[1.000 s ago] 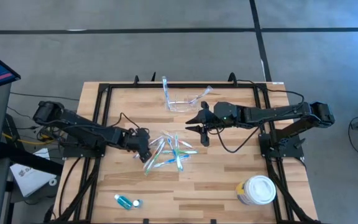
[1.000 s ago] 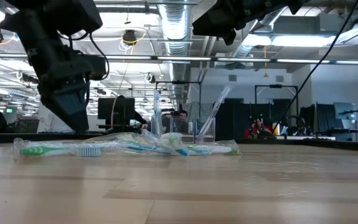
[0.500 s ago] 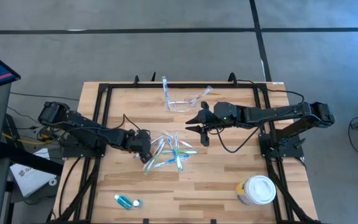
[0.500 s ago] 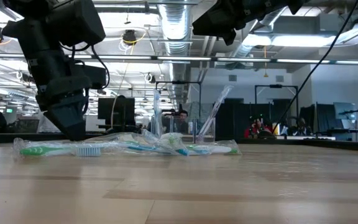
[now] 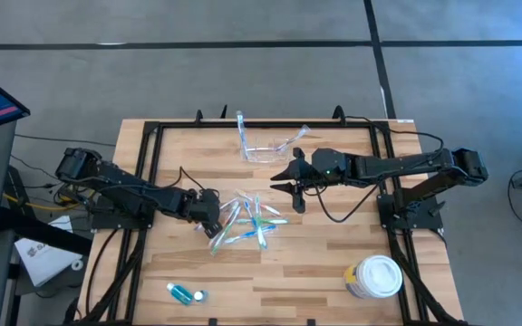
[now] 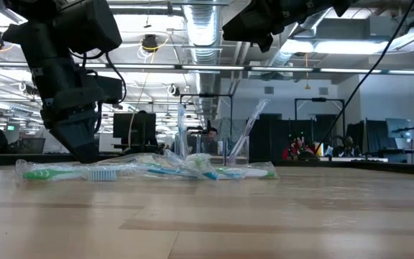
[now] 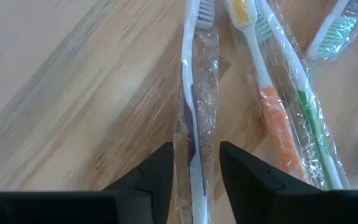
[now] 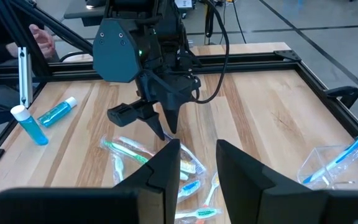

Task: Pick & Place toothbrushing station
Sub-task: Put the violet toothbrush into the transparent organizer

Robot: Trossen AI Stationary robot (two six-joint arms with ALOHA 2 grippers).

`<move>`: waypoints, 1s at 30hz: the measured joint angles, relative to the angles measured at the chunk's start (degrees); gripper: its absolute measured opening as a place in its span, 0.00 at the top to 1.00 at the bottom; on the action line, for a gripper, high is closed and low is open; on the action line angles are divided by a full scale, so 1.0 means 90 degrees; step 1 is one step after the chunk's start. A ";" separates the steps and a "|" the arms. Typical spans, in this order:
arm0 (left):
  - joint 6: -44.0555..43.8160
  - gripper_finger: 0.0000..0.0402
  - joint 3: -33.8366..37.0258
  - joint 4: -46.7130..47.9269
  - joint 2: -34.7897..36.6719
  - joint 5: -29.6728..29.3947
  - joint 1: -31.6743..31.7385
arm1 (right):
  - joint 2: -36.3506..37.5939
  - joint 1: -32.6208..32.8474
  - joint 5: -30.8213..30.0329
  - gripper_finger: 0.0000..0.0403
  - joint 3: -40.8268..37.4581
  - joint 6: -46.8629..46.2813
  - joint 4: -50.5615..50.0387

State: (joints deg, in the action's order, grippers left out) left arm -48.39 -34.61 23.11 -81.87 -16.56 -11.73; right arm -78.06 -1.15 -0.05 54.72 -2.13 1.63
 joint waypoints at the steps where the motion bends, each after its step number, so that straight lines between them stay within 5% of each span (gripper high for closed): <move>1: -0.0009 0.73 -0.0001 0.0000 0.0000 0.0000 0.0000 | 0.0000 0.0000 0.0000 0.76 0.0002 -0.0007 0.0001; 9: -0.0042 0.98 0.0000 0.0005 0.0000 -0.0068 0.0000 | 0.0000 0.0000 0.0000 0.76 0.0002 -0.0005 -0.0001; 30: -0.0183 1.00 0.0000 0.0135 0.0565 -0.0528 -0.0046 | 0.0000 0.0000 0.0000 0.76 0.0002 -0.0003 -0.0023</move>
State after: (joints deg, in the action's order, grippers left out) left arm -50.04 -34.61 24.33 -76.78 -21.31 -12.14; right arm -78.06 -1.15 -0.05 54.74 -2.16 1.42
